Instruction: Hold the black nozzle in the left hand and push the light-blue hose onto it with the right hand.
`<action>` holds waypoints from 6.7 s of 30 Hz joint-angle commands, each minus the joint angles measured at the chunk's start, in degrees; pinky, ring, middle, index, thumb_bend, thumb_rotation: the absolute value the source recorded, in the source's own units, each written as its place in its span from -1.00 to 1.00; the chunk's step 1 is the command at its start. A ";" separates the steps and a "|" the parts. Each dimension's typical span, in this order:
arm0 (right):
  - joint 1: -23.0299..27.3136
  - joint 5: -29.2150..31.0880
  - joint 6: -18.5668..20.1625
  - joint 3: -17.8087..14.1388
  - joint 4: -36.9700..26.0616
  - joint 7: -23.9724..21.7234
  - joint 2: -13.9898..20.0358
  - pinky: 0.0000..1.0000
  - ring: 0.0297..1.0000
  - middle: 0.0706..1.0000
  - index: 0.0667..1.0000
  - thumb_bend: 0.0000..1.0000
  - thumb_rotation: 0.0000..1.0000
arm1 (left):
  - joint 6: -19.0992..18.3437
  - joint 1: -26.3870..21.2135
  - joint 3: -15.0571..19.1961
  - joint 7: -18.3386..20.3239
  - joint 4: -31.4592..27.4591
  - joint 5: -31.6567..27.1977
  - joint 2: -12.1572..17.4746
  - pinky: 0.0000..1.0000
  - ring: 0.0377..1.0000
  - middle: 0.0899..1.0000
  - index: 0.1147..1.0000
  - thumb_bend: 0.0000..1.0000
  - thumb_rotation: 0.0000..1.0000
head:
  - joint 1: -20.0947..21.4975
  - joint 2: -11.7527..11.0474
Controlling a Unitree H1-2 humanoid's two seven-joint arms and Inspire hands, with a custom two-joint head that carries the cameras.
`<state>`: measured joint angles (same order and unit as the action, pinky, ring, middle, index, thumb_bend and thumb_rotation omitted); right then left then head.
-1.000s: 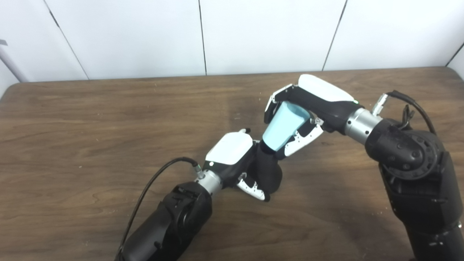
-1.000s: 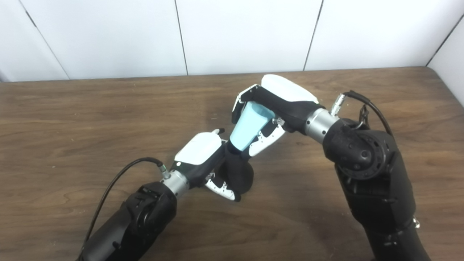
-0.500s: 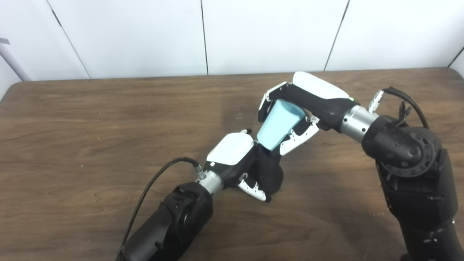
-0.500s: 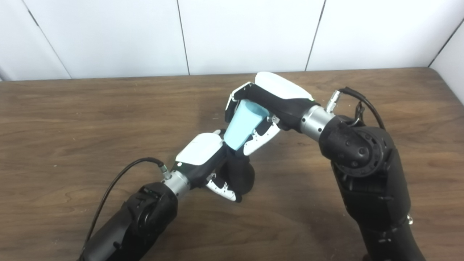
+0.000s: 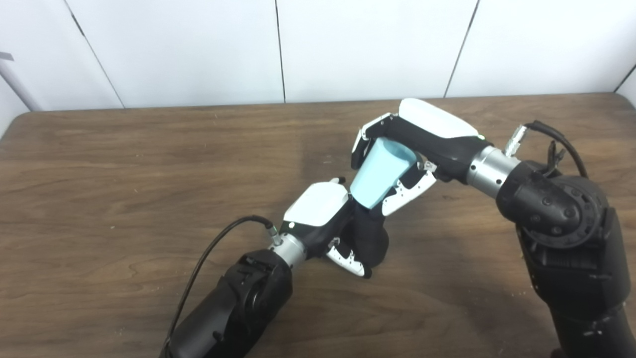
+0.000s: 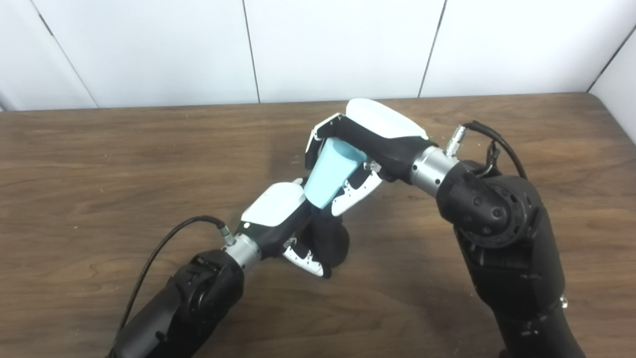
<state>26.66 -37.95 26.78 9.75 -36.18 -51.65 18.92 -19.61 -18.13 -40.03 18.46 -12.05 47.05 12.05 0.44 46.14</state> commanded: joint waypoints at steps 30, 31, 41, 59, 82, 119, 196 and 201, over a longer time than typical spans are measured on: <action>1.67 -4.88 -0.35 2.73 -3.70 -10.17 -1.14 -0.39 -0.17 -0.04 -0.06 -0.01 -1.00 | -2.61 3.79 -3.17 9.91 4.98 -0.14 2.08 1.00 0.37 -0.09 -0.20 0.04 -1.00 | 0.53 0.70; 1.57 -4.80 -0.65 3.34 -3.63 -9.39 -0.89 -0.39 -0.17 -0.04 -0.06 -0.01 -1.00 | -2.67 3.76 -3.20 9.91 5.04 -0.08 2.01 1.00 0.38 -0.09 -0.20 0.04 -1.00 | 0.53 0.70; 1.20 -6.40 -7.23 9.24 -2.59 -4.84 3.33 -0.40 -0.18 -0.05 -0.07 -0.01 -1.00 | -2.71 4.05 -3.25 10.05 4.69 -0.02 2.12 1.00 0.38 -0.08 -0.22 0.04 -1.00 | 0.57 1.07; 2.05 -7.33 -6.14 12.56 -2.50 -6.15 5.15 -0.37 -0.17 -0.05 -0.13 0.00 -1.00 | -2.68 4.08 -3.44 10.45 4.24 0.41 2.33 1.00 0.38 -0.08 -0.22 0.04 -1.00 | 0.70 1.43; -1.16 -10.27 -6.49 15.57 -2.18 -5.33 4.42 -0.37 -0.19 -0.07 -0.07 0.00 -1.00 | -3.54 4.02 -3.48 11.57 3.80 0.96 2.12 1.00 0.42 -0.08 -0.23 0.04 -1.00 | 0.78 1.79; 1.14 -12.27 -14.20 4.05 -6.59 0.74 2.97 1.00 1.00 1.00 1.00 0.86 0.29 | -2.90 4.30 -3.49 10.59 4.78 1.63 1.93 1.00 0.42 -0.05 -0.25 0.04 -1.00 | 0.69 0.95; -16.79 -3.94 -20.19 -0.22 -12.70 3.32 6.52 1.00 1.00 1.00 0.97 0.45 1.00 | -2.36 4.22 -2.98 11.71 4.27 1.81 3.08 1.00 0.37 -0.09 -0.20 0.04 -1.00 | 0.42 1.35; -18.47 -3.65 -21.06 0.53 -11.66 4.11 6.81 1.00 1.00 1.00 0.98 0.46 1.00 | -2.18 4.14 -2.61 11.80 4.20 1.20 3.36 1.00 0.34 -0.08 -0.20 0.04 -1.00 | 0.67 1.43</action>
<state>8.80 -41.95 6.18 9.79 -48.49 -46.53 24.75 -19.61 -18.23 -39.79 20.86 -12.57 48.01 11.73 1.05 47.55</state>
